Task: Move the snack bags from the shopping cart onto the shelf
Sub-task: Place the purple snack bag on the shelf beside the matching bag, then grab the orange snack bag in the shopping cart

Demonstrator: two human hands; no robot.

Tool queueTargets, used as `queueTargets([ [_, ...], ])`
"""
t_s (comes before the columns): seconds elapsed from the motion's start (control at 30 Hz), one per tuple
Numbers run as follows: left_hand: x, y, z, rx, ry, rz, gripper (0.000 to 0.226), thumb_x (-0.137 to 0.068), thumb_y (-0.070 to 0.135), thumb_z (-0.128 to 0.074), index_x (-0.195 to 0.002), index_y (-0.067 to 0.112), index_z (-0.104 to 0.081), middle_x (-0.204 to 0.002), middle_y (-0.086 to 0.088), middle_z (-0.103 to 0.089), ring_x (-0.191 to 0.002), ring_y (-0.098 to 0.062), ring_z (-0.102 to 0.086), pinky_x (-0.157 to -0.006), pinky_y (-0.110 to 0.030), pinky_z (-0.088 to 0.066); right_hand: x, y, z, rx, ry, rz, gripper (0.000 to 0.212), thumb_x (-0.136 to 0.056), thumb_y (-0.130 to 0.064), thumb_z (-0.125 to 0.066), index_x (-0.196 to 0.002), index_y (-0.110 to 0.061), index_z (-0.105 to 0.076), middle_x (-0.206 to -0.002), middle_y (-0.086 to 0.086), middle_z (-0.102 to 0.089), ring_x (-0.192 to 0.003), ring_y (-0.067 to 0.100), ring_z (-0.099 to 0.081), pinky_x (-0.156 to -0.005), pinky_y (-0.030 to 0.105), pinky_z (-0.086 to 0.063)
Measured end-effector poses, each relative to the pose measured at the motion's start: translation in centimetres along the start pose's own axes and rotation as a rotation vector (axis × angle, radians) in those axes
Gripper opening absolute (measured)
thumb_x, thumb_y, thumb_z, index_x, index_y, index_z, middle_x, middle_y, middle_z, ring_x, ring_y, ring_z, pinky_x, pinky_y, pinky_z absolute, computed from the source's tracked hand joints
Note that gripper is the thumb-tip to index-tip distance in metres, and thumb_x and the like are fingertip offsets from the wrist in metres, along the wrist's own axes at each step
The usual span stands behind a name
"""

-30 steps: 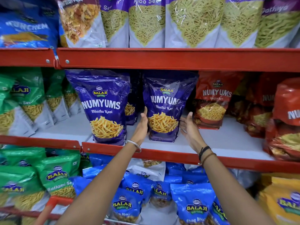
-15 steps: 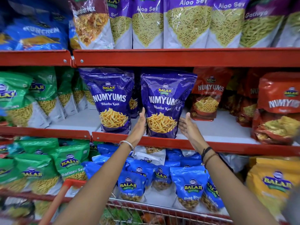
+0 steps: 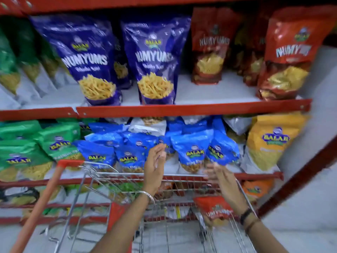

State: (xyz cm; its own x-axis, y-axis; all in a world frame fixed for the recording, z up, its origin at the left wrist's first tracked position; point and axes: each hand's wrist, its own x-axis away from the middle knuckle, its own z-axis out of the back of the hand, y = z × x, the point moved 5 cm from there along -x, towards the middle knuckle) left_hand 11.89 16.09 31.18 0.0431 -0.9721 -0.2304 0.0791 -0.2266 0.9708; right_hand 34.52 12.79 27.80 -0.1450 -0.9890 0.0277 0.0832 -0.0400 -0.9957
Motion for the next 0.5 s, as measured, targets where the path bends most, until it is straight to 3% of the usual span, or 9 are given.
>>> queueTargets([
  [0.1, 2.8, -5.6, -1.8, -0.050, -0.043, 0.138, 0.027, -0.088, 0.026, -0.050, -0.114, 0.020, -0.052, -0.120, -0.002, -0.061, -0.110, -0.001, -0.056, -0.089, -0.006, -0.042, 2.9, 7.1, 3.0, 0.154, 0.065, -0.161, 0.042, -0.082, -0.049, -0.042, -0.087, -0.014, -0.065, -0.068, -0.002, -0.073, -0.067, 0.021, -0.068, -0.062, 0.025, -0.052],
  [0.17, 4.6, -9.2, -3.1, -0.084, -0.082, 0.240, 0.022, -0.089, 0.023, -0.052, -0.111, 0.026, -0.053, -0.118, -0.001, -0.062, -0.108, -0.004, -0.058, -0.087, -0.006, -0.044, 4.1, 11.8, 4.9, 0.272, 0.060, -0.258, 0.046, -0.085, -0.055, -0.040, -0.091, -0.017, -0.065, -0.075, -0.003, -0.072, -0.071, 0.017, -0.067, -0.067, 0.026, -0.054],
  [0.23, 6.3, -12.8, -4.4, -0.125, -0.127, 0.340, 0.023, -0.089, 0.023, -0.052, -0.111, 0.026, -0.052, -0.118, -0.002, -0.062, -0.110, -0.011, -0.058, -0.085, -0.006, -0.044, 4.5, 15.6, 6.6, 0.388, 0.080, -0.322, 0.060, -0.081, -0.068, -0.035, -0.093, -0.018, -0.065, -0.081, 0.005, -0.072, -0.074, 0.019, -0.067, -0.072, 0.039, -0.055],
  [0.3, 8.0, -16.4, -5.8, -0.157, -0.179, 0.464, 0.025, -0.088, 0.026, -0.053, -0.113, 0.023, -0.051, -0.118, -0.003, -0.060, -0.113, -0.016, -0.057, -0.086, -0.011, -0.046, 4.2, 18.8, 7.7, 0.501, 0.069, -0.403, 0.045, -0.085, -0.051, -0.041, -0.082, -0.014, -0.065, -0.077, 0.013, -0.069, -0.066, 0.025, -0.062, -0.065, 0.039, -0.050],
  [0.37, 9.4, -19.5, -7.3, -0.206, -0.222, 0.552, 0.033, -0.085, 0.036, -0.055, -0.113, 0.021, -0.050, -0.119, -0.006, -0.058, -0.114, -0.021, -0.056, -0.089, -0.025, -0.047, 3.7, 21.9, 8.7, 0.582, 0.039, -0.546, 0.017, -0.086, -0.017, -0.048, -0.091, -0.007, -0.061, -0.089, 0.022, -0.068, -0.072, 0.033, -0.060, -0.064, 0.037, -0.045],
  [0.43, 10.5, -22.3, -8.9, -0.243, -0.261, 0.622, 0.034, -0.085, 0.032, -0.056, -0.115, 0.018, -0.049, -0.122, -0.011, -0.058, -0.116, -0.026, -0.055, -0.091, -0.038, -0.048, 3.0, 24.4, 9.2, 0.595, -0.011, -0.638, 0.035, -0.084, -0.008, -0.047, -0.119, -0.005, -0.047, -0.109, 0.023, -0.064, -0.086, 0.037, -0.060, -0.073, 0.046, -0.050],
  [0.5, 11.2, -24.8, -10.5, -0.231, -0.296, 0.727, 0.036, -0.088, 0.013, -0.052, -0.123, 0.010, -0.045, -0.128, -0.016, -0.053, -0.119, -0.031, -0.052, -0.094, -0.043, -0.045, 2.2, 26.1, 9.2, 0.547, -0.048, -0.608, 0.059, -0.083, -0.003, -0.045, -0.139, -0.011, -0.028, -0.131, 0.011, -0.052, -0.104, 0.030, -0.055, -0.095, 0.048, -0.046],
])
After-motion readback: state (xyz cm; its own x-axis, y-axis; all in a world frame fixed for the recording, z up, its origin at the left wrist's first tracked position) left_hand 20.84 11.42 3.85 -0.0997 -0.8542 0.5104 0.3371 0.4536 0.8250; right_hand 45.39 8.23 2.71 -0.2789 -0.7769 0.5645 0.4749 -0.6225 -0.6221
